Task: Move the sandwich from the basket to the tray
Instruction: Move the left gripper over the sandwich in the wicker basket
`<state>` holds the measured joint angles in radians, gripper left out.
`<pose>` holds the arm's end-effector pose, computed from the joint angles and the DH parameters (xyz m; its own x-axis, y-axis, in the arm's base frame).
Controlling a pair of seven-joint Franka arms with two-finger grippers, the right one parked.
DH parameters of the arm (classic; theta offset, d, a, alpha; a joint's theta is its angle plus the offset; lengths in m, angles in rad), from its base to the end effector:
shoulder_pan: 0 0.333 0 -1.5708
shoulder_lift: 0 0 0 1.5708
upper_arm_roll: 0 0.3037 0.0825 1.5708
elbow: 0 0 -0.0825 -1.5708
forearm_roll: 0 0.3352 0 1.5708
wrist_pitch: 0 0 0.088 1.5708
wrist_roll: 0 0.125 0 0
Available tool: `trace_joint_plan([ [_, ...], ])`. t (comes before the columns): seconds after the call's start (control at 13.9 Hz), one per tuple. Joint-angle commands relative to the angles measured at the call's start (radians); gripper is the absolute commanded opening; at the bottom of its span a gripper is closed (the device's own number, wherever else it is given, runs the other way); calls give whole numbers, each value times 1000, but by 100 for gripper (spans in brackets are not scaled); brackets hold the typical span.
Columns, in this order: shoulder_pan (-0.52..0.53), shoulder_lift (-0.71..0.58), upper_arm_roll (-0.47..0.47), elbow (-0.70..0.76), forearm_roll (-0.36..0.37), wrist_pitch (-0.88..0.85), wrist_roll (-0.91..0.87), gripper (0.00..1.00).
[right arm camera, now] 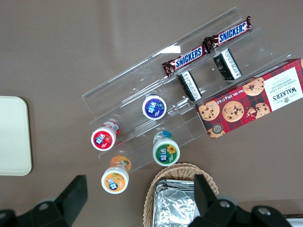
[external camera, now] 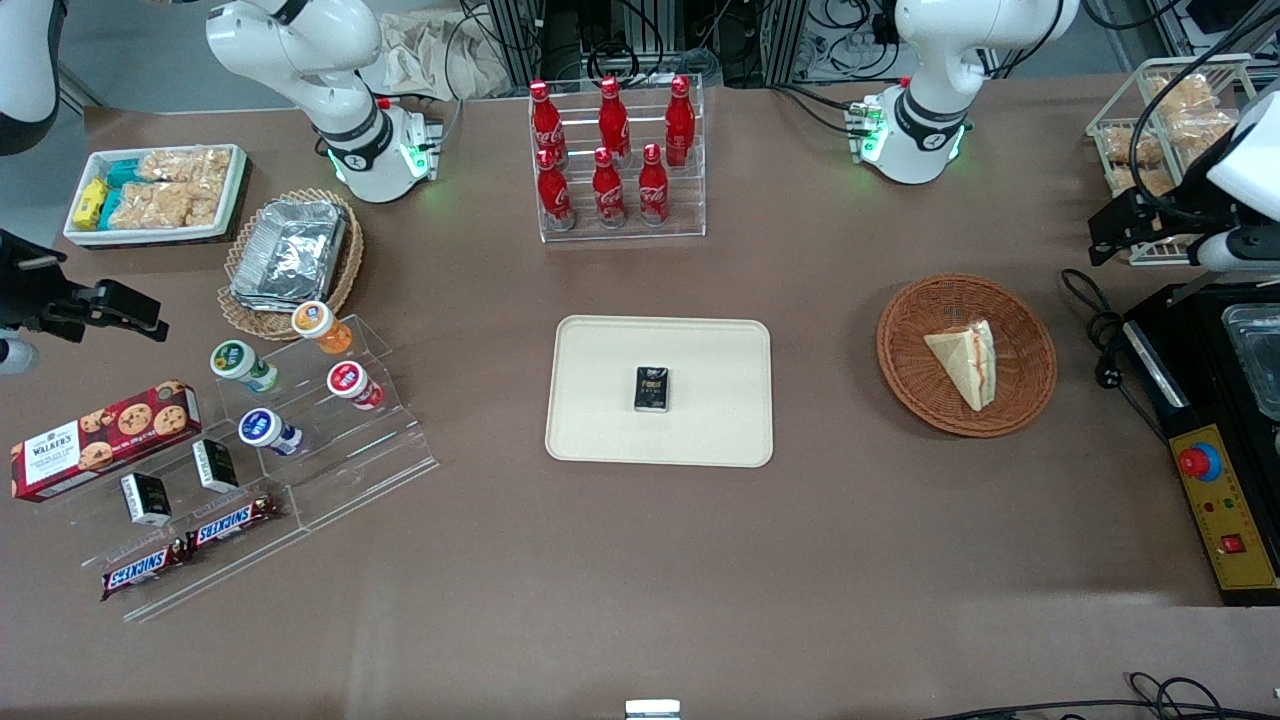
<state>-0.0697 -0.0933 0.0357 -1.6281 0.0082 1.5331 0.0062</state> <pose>0.4735 -0.0142 0.6124 0.9992 -0.0400 -0.0018 -0.0400 -0.9992 -0.0049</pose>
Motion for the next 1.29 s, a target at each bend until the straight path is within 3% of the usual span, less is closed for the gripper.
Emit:
trace_joint_plan([
  [0.0,4,12,-2,25,4,-21,14,100],
  [0.22,4,29,-2,33,9,-22,-53,100],
  [0.5,4,50,-3,1,-7,-10,-302,100],
  [0.72,8,9,1,-143,-13,76,-318,100],
  [1.01,8,-109,10,-450,-13,342,-412,100],
  [1.22,5,-106,3,-581,-10,473,-534,100],
])
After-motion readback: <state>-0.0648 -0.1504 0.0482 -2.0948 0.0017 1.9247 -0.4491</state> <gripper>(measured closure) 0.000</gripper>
